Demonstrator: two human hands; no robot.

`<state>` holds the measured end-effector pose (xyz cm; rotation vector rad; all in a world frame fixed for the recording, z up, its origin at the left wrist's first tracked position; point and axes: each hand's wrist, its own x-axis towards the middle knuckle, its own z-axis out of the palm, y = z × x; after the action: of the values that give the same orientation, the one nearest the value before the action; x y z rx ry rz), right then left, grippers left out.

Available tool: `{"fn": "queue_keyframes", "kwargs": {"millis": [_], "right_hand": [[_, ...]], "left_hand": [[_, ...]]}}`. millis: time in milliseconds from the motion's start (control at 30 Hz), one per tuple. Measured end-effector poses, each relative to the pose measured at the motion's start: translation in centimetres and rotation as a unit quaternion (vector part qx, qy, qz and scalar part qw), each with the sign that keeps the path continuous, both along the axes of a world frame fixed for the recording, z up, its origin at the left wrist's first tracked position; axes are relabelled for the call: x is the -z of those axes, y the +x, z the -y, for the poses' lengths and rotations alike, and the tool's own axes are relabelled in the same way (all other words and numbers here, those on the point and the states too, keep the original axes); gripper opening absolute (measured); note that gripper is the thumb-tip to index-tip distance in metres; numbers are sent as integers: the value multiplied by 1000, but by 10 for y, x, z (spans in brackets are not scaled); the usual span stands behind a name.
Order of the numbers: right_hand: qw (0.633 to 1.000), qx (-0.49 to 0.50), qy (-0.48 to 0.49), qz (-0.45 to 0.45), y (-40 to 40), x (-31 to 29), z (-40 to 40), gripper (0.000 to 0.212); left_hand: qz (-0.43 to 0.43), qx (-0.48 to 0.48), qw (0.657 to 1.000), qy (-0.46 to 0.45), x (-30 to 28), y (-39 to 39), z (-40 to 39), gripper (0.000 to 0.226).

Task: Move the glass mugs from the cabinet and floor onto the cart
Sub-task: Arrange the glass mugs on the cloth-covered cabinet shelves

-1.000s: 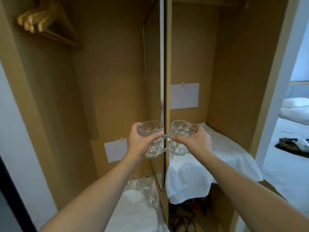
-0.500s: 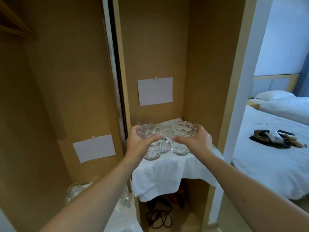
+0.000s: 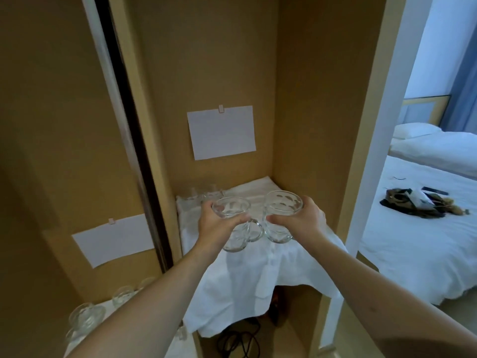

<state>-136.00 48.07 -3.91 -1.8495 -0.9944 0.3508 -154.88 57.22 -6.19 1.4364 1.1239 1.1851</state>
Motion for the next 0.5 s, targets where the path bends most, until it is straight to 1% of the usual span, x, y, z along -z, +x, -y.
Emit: {"fn": "queue_keyframes", "kwargs": {"millis": [100,133,267,400,500], "right_hand": [[1000,11,-8,-5,12,6,-32,76],[1000,12,-15,-7,17,8,-44,75],[999,28,-43,-17,33,23,-86,90],[996,35,-70,-32,42,41,-125,106],[996,36,-84,-16,51,59,-149,112]], "left_hand": [[8,-1,1000,-8,11,16,-37,83],[14,0,1000,-12,15,22,-50,83],[17,-1,999,-29,35,38,-91,96],[-8,-22,999,-49,58,50,-127,90],[-10,-31,997,-66,72,57,-147,93]]}}
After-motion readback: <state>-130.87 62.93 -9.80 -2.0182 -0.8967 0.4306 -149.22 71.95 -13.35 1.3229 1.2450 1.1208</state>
